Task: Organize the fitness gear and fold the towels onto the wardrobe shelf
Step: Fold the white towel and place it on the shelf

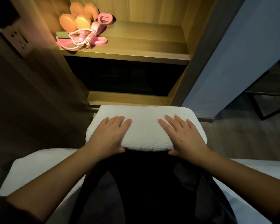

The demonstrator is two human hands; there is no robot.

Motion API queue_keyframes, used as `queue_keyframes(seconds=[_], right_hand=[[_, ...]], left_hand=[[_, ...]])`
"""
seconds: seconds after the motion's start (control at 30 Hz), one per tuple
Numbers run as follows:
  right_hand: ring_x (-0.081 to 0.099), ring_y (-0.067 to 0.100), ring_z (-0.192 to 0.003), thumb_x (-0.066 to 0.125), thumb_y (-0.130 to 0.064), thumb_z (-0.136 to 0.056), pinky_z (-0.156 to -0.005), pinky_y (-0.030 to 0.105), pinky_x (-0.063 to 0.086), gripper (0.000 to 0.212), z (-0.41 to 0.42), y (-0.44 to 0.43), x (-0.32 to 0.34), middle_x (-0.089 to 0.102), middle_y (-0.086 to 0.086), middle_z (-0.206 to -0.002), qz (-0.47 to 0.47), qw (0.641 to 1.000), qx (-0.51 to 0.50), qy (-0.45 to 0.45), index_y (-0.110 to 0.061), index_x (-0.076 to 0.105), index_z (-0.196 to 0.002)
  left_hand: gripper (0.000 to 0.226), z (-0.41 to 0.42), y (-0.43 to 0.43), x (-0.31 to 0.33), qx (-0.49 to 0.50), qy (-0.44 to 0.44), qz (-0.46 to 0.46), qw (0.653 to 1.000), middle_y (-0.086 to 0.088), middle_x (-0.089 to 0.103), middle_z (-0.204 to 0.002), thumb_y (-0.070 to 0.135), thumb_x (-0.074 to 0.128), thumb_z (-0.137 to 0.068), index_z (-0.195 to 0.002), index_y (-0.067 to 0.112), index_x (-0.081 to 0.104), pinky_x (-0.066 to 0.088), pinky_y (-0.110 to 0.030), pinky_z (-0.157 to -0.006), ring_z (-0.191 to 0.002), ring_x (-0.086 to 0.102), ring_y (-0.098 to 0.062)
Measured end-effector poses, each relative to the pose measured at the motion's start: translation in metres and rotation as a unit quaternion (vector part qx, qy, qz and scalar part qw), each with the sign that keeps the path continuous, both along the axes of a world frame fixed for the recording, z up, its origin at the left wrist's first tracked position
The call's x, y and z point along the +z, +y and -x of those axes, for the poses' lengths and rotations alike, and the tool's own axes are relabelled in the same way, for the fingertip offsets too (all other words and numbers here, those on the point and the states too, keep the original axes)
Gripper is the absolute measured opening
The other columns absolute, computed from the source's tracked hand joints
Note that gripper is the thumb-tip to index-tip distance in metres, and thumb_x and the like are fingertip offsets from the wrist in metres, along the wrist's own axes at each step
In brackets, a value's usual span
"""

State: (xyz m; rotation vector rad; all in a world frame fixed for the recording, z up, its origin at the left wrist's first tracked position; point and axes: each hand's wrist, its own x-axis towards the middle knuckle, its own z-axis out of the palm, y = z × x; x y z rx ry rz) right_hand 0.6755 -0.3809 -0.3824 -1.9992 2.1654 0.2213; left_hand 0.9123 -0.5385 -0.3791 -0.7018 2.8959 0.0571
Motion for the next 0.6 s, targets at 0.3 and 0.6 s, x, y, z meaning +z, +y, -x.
queue_keyframes(seconds=[0.3, 0.6], right_hand=[[0.033, 0.032, -0.137, 0.074, -0.048, -0.077, -0.111, 0.047, 0.028, 0.108, -0.007, -0.010, 0.010, 0.029, 0.008, -0.155, 0.051, 0.998, 0.007, 0.042, -0.029, 0.002, -0.155], [0.049, 0.025, -0.121, 0.071, -0.050, -0.077, -0.098, 0.039, 0.038, 0.092, 0.018, -0.033, 0.021, 0.045, 0.002, -0.142, 0.066, 0.996, 0.039, 0.041, -0.027, 0.023, -0.152]], left_hand=[[0.092, 0.012, -0.013, 0.024, 0.004, -0.007, -0.008, 1.000, -0.002, 0.046, -0.137, 0.053, 0.074, -0.068, -0.143, 0.023, 0.029, 0.038, -0.040, -0.104, -0.124, 0.046, -0.024], [0.066, 0.009, -0.002, 0.012, 0.036, 0.105, 0.066, 0.992, -0.011, 0.062, -0.118, 0.037, 0.077, -0.074, -0.131, 0.013, 0.056, 0.049, -0.041, -0.089, -0.103, 0.060, -0.031]])
